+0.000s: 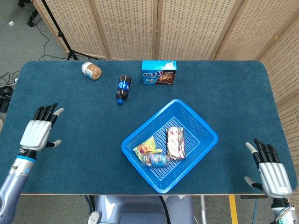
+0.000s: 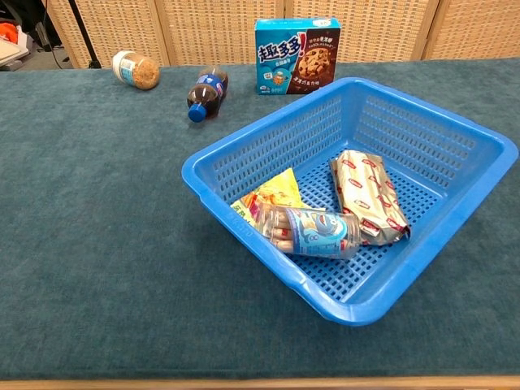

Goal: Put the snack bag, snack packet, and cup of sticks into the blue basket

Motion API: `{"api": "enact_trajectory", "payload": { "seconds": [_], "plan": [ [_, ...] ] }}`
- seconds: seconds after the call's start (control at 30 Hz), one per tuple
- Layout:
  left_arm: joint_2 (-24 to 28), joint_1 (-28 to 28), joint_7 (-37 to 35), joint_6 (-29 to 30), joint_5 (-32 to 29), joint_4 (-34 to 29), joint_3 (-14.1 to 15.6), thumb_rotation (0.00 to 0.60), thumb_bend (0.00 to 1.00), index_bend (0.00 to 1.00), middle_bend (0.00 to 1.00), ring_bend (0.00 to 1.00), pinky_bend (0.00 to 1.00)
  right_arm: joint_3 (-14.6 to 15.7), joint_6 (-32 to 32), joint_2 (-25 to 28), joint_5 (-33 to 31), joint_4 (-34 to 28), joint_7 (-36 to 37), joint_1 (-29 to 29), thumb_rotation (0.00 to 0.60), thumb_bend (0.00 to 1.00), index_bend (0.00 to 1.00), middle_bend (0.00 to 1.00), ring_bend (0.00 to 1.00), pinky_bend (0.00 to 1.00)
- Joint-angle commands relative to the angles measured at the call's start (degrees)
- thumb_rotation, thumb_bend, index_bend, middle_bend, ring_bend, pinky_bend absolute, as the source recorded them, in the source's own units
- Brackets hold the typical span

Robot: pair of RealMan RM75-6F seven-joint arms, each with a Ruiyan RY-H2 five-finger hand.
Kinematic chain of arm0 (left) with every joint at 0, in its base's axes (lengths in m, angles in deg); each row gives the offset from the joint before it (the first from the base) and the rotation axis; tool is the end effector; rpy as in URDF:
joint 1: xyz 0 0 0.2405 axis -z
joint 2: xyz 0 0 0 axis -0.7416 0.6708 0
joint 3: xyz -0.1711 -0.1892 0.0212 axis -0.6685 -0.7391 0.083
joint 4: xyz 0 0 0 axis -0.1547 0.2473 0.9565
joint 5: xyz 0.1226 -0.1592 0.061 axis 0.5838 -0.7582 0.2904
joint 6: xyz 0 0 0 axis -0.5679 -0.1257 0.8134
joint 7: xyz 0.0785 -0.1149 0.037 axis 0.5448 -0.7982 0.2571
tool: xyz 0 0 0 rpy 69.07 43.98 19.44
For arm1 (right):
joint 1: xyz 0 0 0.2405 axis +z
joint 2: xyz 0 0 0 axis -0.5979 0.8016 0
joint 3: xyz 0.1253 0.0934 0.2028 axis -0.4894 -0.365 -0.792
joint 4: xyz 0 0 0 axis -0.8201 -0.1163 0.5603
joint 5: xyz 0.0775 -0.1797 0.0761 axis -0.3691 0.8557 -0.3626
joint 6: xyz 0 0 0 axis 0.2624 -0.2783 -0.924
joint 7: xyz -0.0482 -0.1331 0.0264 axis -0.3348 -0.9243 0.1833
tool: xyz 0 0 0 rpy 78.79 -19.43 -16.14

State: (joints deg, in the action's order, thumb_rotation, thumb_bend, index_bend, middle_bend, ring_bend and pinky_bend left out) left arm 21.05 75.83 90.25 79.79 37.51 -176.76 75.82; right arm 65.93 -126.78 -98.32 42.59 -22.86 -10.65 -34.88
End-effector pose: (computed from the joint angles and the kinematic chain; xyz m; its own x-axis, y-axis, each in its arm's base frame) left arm -0.2525 0.2730 0.1288 0.5003 0.1013 0.8599 0.8621 -0.1498 -0.4840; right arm -0.2818 -0.1549 0.1515 0.4407 -0.0832 0.8938 -0.8974 -0.0169 0.4409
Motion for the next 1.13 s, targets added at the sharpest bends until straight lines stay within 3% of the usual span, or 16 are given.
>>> {"api": "enact_trajectory", "payload": {
  "seconds": [0.03,0.17,0.4,0.57,1.13],
  "plan": [
    [0.04,-5.11,0.38,6.41,2.48,2.72,1.96,0.600,0.10,0.00,0.00,0.00,0.00,-0.26,0.22,-0.64,-0.49,0.32,-1.16,0.21,0.600,0.13,0.09,0.00,0.00,0.00],
    [-1.45,-9.29,1.41,12.05,4.16,3.51,2.04,0.600,0.10,0.00,0.00,0.00,0.00,-0.56,0.13,-1.57,-0.70,1.06,-2.43,0.40,0.600,0.13,0.09,0.00,0.00,0.00],
    [-1.90,-13.09,-0.54,13.83,5.75,2.63,2.36,0.600,0.11,0.00,0.00,0.00,0.00,-1.55,-1.41,-3.68,-0.03,3.80,-2.52,0.68,0.600,0.13,0.09,0.00,0.00,0.00],
    [-2.67,-14.62,-1.48,12.95,6.87,3.60,2.70,0.600,0.12,0.00,0.00,0.00,0.00,-1.47,-0.33,-4.19,-1.25,4.56,-2.62,0.88,0.600,0.13,0.09,0.00,0.00,0.00],
    [-3.07,-16.35,-2.12,10.83,7.45,4.98,-0.51,0.600,0.12,0.00,0.00,0.00,0.00,-0.54,1.68,-5.00,-1.19,3.96,-4.41,1.78,0.600,0.13,0.09,0.00,0.00,0.00]
  ]
}}
